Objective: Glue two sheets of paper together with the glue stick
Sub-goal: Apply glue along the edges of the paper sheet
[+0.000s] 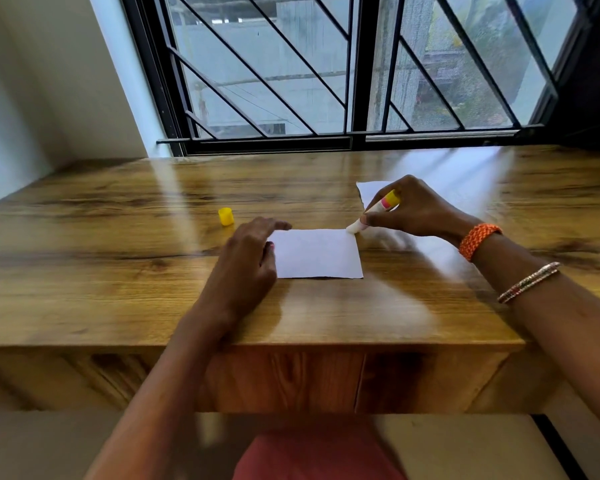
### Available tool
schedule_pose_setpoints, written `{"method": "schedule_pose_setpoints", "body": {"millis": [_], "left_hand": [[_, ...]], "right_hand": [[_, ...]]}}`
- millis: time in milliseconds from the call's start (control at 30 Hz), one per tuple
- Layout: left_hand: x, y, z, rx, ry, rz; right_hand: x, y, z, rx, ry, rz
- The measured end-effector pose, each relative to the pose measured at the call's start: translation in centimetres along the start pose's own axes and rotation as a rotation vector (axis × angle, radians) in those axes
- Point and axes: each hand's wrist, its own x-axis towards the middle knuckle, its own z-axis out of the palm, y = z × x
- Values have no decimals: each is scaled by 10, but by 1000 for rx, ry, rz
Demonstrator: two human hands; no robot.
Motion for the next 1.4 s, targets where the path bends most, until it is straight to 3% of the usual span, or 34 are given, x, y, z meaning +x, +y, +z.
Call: {"method": "schedule_pose_setpoints", "body": {"millis": [167,233,1100,1400], "left_hand": [[25,19,21,71,-376,117],[32,22,26,164,-444,113],[34,26,32,270,-441,84],[34,26,32,277,-434,89]], "right_hand": [[4,-9,-1,-101,13,21],[5,-13,-2,-151,24,18],[0,-23,0,-125,-27,39],[-8,-35,-6,-123,-154,30]]}}
